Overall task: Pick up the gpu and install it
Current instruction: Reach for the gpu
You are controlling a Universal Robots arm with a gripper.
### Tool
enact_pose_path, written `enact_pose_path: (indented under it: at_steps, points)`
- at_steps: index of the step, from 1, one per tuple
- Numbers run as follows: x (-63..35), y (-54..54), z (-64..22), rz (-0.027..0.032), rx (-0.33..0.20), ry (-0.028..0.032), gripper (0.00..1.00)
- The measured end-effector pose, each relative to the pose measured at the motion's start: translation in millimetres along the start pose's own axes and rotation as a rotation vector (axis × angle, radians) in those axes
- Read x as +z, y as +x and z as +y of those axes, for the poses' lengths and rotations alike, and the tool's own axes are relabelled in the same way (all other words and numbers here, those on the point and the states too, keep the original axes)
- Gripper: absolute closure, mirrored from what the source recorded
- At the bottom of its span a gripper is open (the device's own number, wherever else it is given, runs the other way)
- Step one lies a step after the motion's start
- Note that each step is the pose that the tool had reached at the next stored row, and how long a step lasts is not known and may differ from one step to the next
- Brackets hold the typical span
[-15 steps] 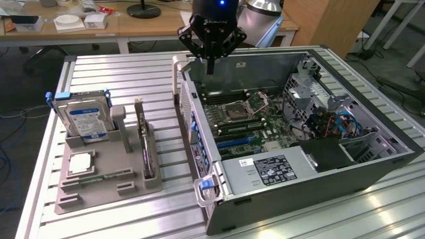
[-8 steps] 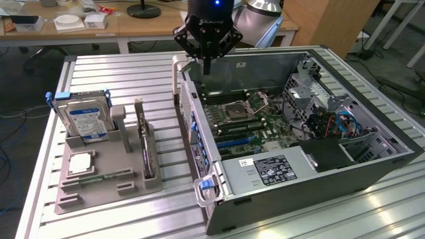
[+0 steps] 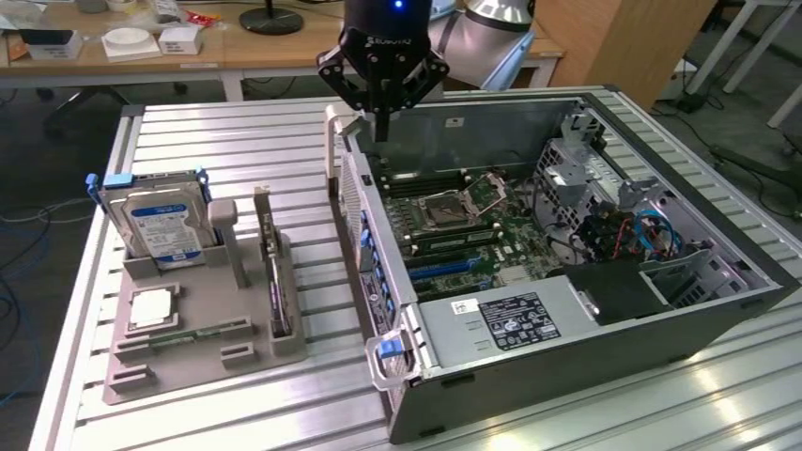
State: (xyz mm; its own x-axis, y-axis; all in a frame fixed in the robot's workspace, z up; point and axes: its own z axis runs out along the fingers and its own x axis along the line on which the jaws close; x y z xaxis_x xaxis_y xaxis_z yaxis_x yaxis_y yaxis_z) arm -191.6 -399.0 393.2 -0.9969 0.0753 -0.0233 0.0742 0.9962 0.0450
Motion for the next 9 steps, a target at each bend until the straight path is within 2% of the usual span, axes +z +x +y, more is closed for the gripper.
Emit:
enact_pose_path:
  at_steps: [9]
  points:
    - [-0.3, 11.6, -0.9, 0.0000, 0.000, 0.0000, 0.90]
